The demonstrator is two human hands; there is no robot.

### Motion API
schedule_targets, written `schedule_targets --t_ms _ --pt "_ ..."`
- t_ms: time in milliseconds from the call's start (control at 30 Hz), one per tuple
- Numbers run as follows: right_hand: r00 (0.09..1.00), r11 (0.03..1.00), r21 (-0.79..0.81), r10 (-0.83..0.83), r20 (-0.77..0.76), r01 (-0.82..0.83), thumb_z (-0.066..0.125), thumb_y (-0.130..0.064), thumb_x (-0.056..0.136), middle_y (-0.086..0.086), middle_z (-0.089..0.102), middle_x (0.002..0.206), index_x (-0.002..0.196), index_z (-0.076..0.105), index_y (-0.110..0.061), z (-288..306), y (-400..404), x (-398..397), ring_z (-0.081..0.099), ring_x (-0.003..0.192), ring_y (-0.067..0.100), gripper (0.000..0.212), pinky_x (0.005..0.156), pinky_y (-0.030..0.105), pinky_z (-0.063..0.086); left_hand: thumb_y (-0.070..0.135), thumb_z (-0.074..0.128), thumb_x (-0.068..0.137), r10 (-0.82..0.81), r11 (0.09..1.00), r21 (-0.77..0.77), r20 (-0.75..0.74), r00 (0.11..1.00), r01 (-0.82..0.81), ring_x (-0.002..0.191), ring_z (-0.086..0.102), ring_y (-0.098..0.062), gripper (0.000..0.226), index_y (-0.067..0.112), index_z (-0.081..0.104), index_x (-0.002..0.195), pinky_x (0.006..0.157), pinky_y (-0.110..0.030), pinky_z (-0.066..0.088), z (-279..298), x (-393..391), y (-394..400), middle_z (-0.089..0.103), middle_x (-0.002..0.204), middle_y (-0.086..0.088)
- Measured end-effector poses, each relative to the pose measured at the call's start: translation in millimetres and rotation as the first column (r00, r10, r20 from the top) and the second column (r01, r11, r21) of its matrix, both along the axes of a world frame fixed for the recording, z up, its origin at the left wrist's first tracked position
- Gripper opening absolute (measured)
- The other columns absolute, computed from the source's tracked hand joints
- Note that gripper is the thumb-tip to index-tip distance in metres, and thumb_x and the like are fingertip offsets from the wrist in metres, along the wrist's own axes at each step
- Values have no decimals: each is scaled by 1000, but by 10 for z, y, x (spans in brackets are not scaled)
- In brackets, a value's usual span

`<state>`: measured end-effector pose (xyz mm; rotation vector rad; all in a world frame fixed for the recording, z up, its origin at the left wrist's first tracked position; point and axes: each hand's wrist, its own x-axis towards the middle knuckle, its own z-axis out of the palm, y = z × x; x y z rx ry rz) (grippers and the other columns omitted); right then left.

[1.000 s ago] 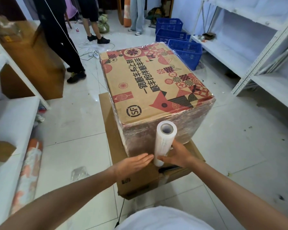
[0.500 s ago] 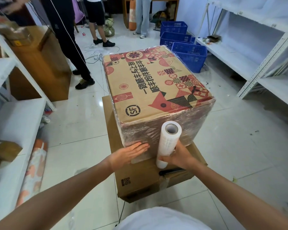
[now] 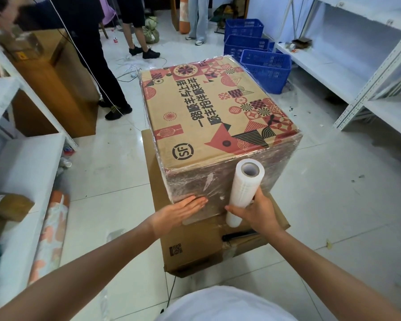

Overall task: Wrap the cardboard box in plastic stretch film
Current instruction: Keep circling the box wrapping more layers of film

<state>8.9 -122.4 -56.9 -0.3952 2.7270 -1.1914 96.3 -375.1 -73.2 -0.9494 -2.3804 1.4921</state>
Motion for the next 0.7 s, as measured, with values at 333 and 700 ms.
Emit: schedule_targets --t_ms 333,700 --pt "971 974 -56 223 90 -219 85 -22 67 -6 50 126 136 38 -20 -27 149 -70 47 120 20 84 93 29 42 40 48 90 15 1000 3 68 998 -15 139 1 -45 85 -7 1 143 109 -56 -3 -29 88 163 -2 147 -33" --pt "987 986 -119 130 96 -119 86 -21 66 -7 53 118 135 37 -16 169 166 -51 47 109 12 85 87 29 42 40 47 94 54 998 15 89 995 -55 135 -11 -51 88 -11 -6 143 110 -56 -4 -76 77 7 -14 146 -39"
